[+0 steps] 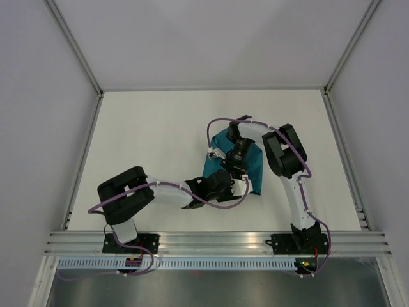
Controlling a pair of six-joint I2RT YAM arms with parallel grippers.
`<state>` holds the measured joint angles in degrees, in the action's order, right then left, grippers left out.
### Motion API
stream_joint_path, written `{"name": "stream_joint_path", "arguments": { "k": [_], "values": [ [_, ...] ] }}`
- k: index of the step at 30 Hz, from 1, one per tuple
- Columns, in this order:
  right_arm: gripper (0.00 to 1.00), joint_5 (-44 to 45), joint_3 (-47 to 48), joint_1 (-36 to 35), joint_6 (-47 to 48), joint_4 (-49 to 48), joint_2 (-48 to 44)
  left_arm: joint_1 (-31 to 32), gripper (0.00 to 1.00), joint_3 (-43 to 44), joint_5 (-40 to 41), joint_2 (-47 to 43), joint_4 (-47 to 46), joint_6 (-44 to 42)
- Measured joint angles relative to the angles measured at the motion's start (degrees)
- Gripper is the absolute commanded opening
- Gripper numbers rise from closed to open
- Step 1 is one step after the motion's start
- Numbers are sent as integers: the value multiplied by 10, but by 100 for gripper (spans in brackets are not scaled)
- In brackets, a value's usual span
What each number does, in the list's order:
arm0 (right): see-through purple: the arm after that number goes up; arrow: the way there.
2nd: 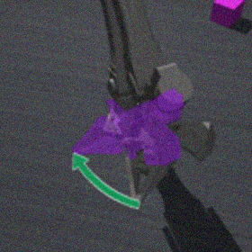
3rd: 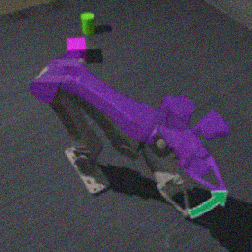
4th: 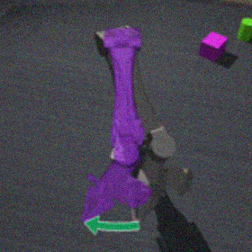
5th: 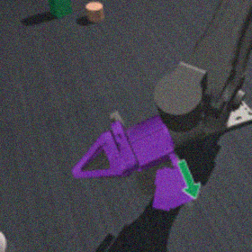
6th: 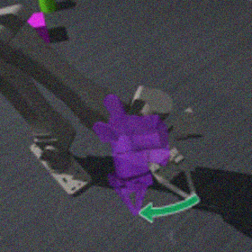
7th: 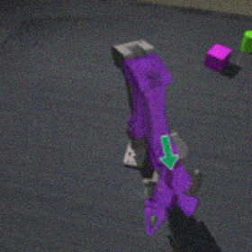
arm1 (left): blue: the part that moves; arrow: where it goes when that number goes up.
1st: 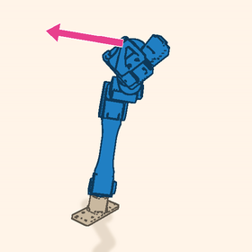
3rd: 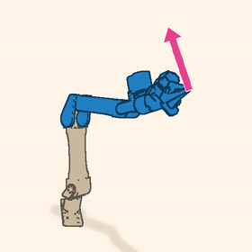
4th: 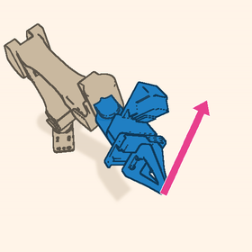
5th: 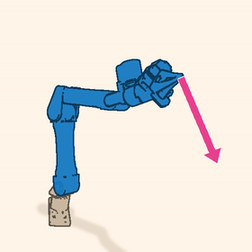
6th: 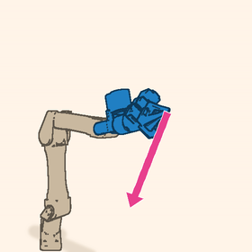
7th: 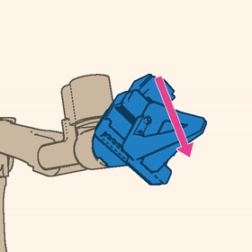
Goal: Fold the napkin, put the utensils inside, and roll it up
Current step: Roll the napkin with the utensil
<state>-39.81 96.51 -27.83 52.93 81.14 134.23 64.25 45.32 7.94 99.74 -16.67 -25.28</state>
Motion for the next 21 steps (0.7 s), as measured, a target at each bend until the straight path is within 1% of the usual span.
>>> {"name": "stream_joint_path", "arguments": {
  "k": [6, 9, 12, 13, 15, 16, 18, 19, 21],
  "values": [
    [17, 2, 1, 0, -3, 2, 1, 0, 61, 12, 5, 17, -15, -13],
    [17, 4, 1, 4, -3, 9, 4, 0, 56, 21, 0, 22, -4, -14],
    [16, 14, 1, 5, -7, 12, 8, 0, 43, 41, -11, 34, 19, -14],
    [16, 18, 1, 6, -7, 11, 8, 1, 35, 49, -16, 37, 27, -14],
    [17, 22, 1, 7, -7, 12, 9, 2, 30, 65, -28, 46, 47, -13],
    [17, 25, 1, 7, -8, 12, 9, 3, 25, 73, -33, 50, 57, -12],
    [17, 28, 1, 7, -9, 14, 9, 4, 21, 85, -39, 56, 73, -12],
    [17, 30, 1, 8, -9, 14, 9, 4, 16, 90, -42, 57, 80, -12],
    [20, 34, 0, 9, -9, 15, 9, 4, 13, 99, -47, 61, 93, -11]
  ]
}}
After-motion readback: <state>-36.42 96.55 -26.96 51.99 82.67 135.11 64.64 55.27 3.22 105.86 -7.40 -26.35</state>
